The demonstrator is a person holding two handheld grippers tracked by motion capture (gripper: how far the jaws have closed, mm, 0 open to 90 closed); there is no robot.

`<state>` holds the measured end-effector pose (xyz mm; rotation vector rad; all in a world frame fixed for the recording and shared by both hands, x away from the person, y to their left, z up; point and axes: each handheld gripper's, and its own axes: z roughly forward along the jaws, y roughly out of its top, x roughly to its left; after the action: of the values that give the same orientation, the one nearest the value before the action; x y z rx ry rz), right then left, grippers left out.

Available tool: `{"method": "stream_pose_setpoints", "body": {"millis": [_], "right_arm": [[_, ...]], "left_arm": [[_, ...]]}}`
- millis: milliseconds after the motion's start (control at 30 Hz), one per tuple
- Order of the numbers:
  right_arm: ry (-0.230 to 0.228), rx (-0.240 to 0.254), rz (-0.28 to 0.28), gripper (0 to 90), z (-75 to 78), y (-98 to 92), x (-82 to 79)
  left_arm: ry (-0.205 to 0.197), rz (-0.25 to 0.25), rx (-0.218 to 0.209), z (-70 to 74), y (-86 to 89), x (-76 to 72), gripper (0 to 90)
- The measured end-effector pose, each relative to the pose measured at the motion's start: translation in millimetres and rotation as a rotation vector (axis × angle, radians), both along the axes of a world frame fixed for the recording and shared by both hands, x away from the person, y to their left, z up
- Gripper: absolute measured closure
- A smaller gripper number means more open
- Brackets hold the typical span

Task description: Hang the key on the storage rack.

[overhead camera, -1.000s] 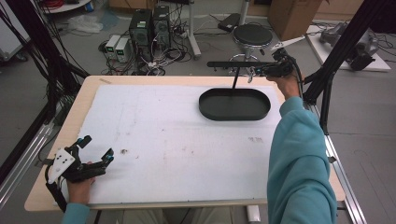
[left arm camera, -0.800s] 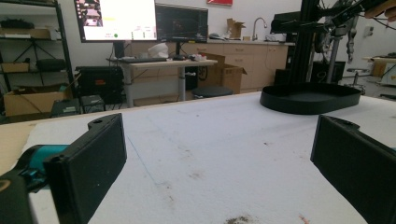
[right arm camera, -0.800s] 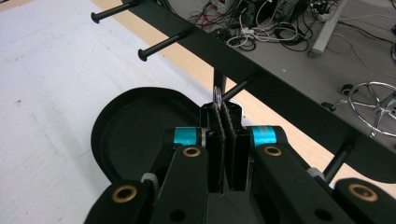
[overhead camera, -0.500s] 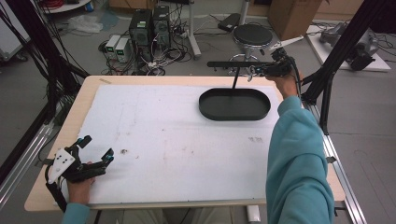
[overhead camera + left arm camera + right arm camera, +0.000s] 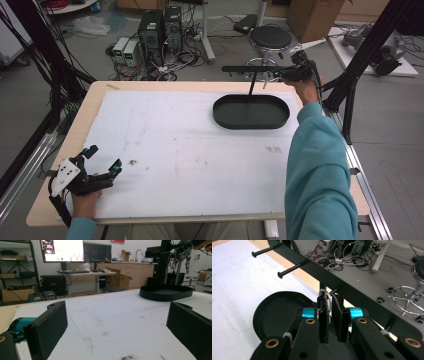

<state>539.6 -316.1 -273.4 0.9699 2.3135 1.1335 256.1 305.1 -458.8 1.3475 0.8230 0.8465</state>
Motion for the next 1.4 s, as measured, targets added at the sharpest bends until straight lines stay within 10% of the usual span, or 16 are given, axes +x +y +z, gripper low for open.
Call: {"method": "stream_pose_setpoints", "body": {"millis": [167,367,500,933,1400], "right_arm": [[-0.019,0.02,-0.015,71.6,2.6,-0.7,-2.6],[-0.055,0.064,-0.119,13.6,4.5,2.9,-9.3],[-0.058,0.135,-0.137,0.4,9.7,2.8,-18.9],[-0.158,0.206,0.083,0.7,32.7,30.3,-81.8],[-0.289,0.321,0.104,0.7,-52.0,11.4,-187.7]], "left_arm": [[0.0,0.0,0.0,0.0,-0.1,0.0,3.9],[0.0,-0.001,-0.001,0.0,0.2,-0.1,3.9],[0.0,-0.001,-0.002,0.0,0.5,0.0,3.8],[-0.004,-0.001,0.0,-0.1,0.2,-0.8,3.9],[-0.001,0.001,0.0,-0.1,-0.1,-0.1,3.8]]}}
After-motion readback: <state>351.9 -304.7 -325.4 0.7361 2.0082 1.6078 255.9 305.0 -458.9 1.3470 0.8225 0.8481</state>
